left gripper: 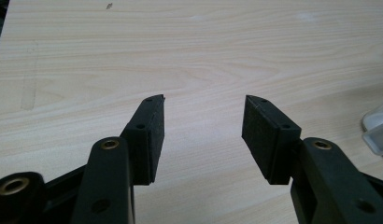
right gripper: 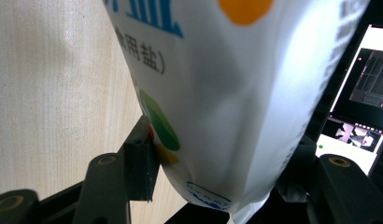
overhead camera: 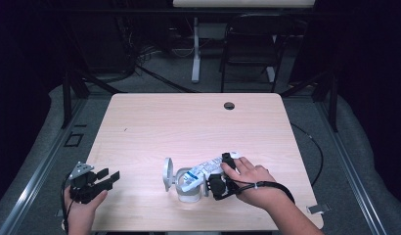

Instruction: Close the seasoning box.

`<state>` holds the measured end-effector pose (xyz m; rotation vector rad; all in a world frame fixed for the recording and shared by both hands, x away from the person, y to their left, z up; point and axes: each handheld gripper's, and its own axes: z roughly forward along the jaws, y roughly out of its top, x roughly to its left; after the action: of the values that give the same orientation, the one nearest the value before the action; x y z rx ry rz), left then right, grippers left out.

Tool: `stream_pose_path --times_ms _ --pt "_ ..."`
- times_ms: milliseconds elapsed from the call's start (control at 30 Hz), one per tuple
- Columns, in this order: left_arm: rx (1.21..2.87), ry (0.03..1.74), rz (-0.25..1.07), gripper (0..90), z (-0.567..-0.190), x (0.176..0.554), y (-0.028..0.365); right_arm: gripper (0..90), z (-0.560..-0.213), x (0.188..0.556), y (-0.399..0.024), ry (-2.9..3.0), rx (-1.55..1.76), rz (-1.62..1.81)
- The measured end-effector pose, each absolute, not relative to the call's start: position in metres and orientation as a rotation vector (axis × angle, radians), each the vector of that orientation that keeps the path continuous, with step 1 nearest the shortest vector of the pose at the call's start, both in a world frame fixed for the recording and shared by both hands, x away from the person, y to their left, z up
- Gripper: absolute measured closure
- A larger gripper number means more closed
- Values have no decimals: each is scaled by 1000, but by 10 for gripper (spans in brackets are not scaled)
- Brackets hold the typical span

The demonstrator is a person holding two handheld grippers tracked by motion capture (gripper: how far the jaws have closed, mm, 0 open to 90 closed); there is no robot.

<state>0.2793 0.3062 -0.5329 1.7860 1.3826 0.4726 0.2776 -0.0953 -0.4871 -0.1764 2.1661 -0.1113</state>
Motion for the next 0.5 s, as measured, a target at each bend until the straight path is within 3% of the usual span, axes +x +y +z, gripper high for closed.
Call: stream_pose_path --times_ms 500 --pt "1785 1384 472 494 -533 279 306 429 -487 277 -95 2163 -182 -121"
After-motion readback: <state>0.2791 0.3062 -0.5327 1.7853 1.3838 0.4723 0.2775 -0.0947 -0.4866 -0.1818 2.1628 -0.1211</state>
